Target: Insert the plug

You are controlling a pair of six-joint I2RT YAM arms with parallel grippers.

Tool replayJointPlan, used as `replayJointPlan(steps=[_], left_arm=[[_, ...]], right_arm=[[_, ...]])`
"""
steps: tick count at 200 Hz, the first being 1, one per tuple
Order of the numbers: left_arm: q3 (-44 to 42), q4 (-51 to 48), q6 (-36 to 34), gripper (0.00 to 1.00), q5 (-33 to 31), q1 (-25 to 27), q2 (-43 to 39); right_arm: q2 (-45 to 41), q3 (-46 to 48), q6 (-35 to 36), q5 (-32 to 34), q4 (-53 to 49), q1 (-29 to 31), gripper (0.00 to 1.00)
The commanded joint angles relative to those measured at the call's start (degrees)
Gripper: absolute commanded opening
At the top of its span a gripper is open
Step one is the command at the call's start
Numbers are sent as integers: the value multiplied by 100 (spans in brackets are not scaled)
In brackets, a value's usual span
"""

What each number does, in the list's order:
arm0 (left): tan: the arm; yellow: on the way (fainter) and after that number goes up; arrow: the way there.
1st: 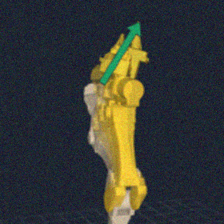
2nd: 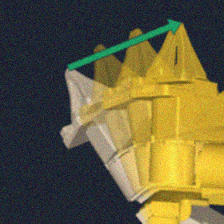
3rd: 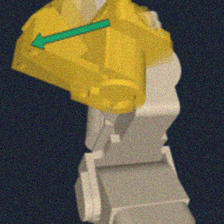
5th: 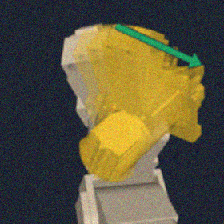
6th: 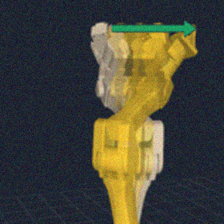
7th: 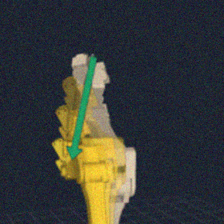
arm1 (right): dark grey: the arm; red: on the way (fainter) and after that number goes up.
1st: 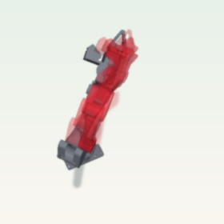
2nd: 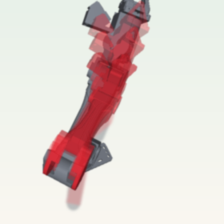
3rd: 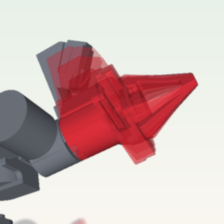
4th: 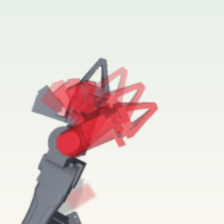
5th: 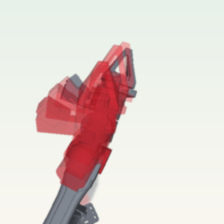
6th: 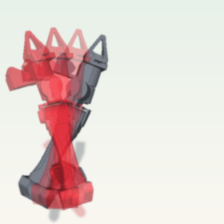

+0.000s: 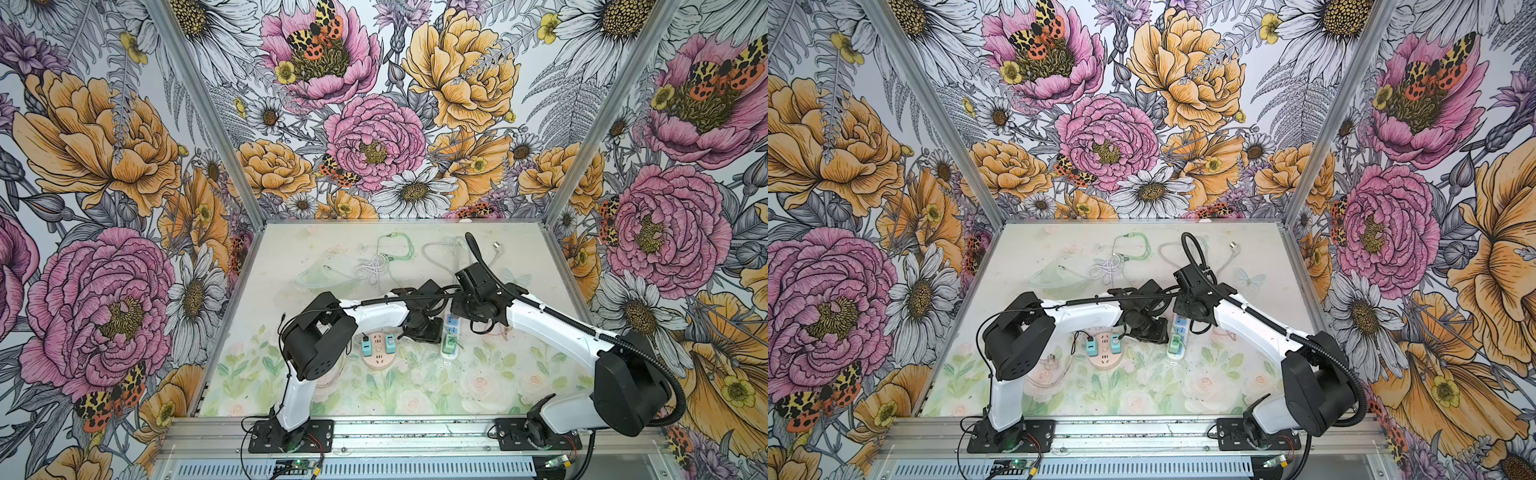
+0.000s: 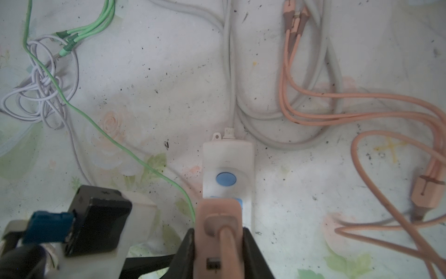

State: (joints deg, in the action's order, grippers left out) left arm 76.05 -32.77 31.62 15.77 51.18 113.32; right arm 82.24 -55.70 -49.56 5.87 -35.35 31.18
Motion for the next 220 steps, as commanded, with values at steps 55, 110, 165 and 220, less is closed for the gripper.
replayJointPlan(steps=[55, 110, 165, 220], left_arm=[[232, -603, -399, 38, -557, -446, -844], [444, -913, -558, 42, -932, -685, -1294], [513, -1193, -549, 37, -1148, -1167, -1496], [805, -1423, -652, 37, -1175, -1257, -1379]], right_arm=[[-105, 37, -8, 155, 151, 91, 0], [-172, 75, 33, 283, 141, 165, 0], [-80, 48, -12, 702, 134, 344, 0], [202, -139, -1, 1189, 84, 703, 0]])
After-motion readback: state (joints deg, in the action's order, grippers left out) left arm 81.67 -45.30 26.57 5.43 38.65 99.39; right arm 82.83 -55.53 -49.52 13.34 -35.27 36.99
